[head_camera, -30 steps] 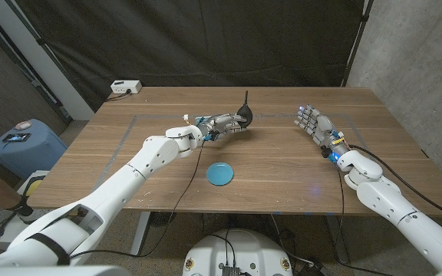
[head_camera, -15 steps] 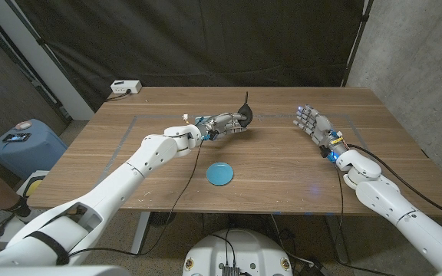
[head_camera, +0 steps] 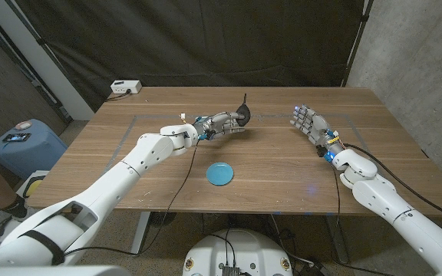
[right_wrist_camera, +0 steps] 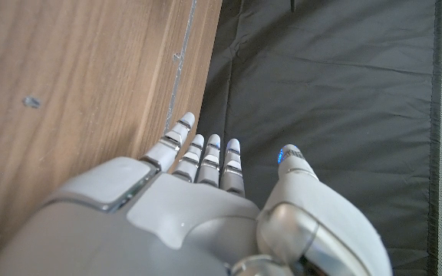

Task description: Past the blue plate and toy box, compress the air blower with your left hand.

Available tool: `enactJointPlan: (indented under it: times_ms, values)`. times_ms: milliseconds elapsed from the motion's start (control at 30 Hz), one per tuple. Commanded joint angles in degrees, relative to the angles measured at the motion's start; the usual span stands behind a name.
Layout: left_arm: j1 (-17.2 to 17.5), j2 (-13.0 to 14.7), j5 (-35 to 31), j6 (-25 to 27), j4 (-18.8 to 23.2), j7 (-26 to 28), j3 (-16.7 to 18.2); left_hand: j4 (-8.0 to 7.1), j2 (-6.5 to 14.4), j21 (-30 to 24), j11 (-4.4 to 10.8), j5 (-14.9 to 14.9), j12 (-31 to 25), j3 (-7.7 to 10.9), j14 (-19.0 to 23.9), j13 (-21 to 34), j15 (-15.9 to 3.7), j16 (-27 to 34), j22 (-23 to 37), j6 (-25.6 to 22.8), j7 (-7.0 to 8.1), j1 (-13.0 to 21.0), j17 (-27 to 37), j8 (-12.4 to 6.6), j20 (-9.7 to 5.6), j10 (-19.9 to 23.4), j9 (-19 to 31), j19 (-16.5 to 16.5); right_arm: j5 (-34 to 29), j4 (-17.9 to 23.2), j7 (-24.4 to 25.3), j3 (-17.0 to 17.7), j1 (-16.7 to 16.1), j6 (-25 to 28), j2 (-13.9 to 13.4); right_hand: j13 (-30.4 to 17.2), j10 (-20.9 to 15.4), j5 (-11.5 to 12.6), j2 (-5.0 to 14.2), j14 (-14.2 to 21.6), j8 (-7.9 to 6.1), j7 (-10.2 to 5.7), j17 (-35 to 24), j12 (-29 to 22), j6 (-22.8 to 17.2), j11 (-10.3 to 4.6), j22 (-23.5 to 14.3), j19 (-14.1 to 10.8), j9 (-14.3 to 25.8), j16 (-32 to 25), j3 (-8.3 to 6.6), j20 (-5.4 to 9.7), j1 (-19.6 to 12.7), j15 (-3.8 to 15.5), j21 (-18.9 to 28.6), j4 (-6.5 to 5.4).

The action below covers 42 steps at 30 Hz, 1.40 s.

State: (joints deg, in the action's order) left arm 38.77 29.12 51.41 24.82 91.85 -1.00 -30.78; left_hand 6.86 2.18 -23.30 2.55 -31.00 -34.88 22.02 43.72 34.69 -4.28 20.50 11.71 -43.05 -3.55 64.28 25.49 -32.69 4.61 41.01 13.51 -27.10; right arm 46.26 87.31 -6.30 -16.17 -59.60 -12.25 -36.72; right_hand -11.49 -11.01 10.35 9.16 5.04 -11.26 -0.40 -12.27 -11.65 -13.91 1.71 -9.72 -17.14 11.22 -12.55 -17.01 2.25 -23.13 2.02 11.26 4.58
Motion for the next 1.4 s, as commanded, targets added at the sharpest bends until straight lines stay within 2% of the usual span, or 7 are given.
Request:
enactJointPlan:
  times_ms: [33, 200, 500, 733, 1067, 1400]
  values:
    - [-0.9, 0.6, 0.1, 0.3, -1.1, -2.3, -0.1, 0.02, 0.2, 0.3, -0.27, 0.0, 0.9, -0.23, -1.1, 0.0, 0.42, -0.2, 0.2, 1.1, -0.31, -0.7, 0.2, 0.73, 0.36, -1.3, -0.1, 0.9, -0.2, 0.5, 0.8, -0.3, -0.1, 0.3, 0.1, 0.0, -0.3, -0.1, 0.29, 0.3, -0.18, -0.07, -0.1, 0.0, -0.5, -0.12, -0.2, -0.7, 0.0, -0.2, 0.0, 0.69, 0.4, 1.12, 0.0, 0.26]
    - [-1.3, 0.6, 0.1, 0.2, -1.7, -3.3, -0.2, -0.09, 0.0, 0.5, -0.35, 0.0, 1.4, -0.54, -2.3, 0.1, 1.26, -0.6, 0.2, 2.3, -0.98, -1.6, 0.2, 1.75, 0.7, -2.2, -0.4, 1.7, -0.3, 0.2, 0.5, -0.4, 0.3, 0.4, 0.2, 0.0, -0.2, -0.1, 0.27, 0.3, -0.17, -0.01, -0.1, 0.0, -0.4, -0.16, -0.2, -0.7, 0.0, -0.2, -0.01, 0.7, 0.4, 1.06, 0.0, 0.29]
    - [-1.9, 1.0, -0.1, 0.9, -1.8, -4.0, -0.2, -0.55, 0.2, 1.2, -1.42, 0.2, 2.9, -1.07, -4.6, -0.2, 2.4, -1.3, 0.2, 4.8, -1.85, -3.2, 0.3, 3.78, 1.4, -4.5, -0.9, 3.7, -0.3, -1.1, -0.4, -0.9, 1.6, 0.3, 0.7, 0.0, -0.2, -0.1, 0.27, 0.3, -0.16, 0.01, -0.1, 0.0, -0.4, -0.16, -0.2, -0.7, 0.0, -0.1, -0.03, 0.64, 0.4, 1.02, 0.0, 0.31]
    - [-2.1, 1.7, -0.1, 1.2, -1.8, -4.5, -0.1, -0.74, 0.1, 1.4, -1.78, 0.4, 3.7, -1.63, -6.1, -0.1, 3.05, -1.5, 0.3, 6.3, -2.06, -4.3, 0.5, 5.07, 1.57, -6.3, -1.1, 4.6, -0.5, -1.5, -0.5, -1.3, 2.1, 0.3, 1.1, 0.0, -0.2, -0.1, 0.26, 0.3, -0.17, 0.0, -0.1, 0.0, -0.4, -0.17, -0.2, -0.6, 0.0, -0.1, -0.05, 0.64, 0.4, 1.1, 0.0, 0.33]
    - [-3.7, 1.8, -0.6, 1.0, -3.9, -7.8, -0.6, -0.96, 0.3, 2.0, -2.69, 0.7, 4.7, -2.04, -7.7, 0.1, 3.84, -1.9, 0.3, 8.0, -2.48, -5.6, 0.6, 6.78, 2.23, -8.5, -1.4, 6.2, -1.0, -1.4, 0.3, -1.7, 2.7, 0.5, 1.6, 0.0, -0.2, -0.1, 0.26, 0.3, -0.16, -0.04, -0.1, 0.0, -0.4, -0.1, -0.2, -0.6, 0.0, -0.1, -0.09, 0.65, 0.4, 1.09, -0.1, 0.38]
    - [-4.6, 1.8, -1.2, 1.2, -5.3, -9.3, -0.9, -1.08, 0.5, 2.2, -3.1, 0.8, 5.1, -2.22, -8.8, 0.3, 4.43, -2.2, 0.3, 8.3, -2.74, -6.5, 0.6, 7.49, 2.49, -9.1, -1.4, 7.0, -1.3, -1.9, 0.8, -2.1, 3.1, 0.2, 2.4, 0.0, -0.2, -0.1, 0.24, 0.3, -0.16, -0.03, -0.1, 0.0, -0.4, -0.02, -0.2, -0.7, 0.0, -0.1, -0.12, 0.67, 0.4, 1.06, -0.1, 0.42]
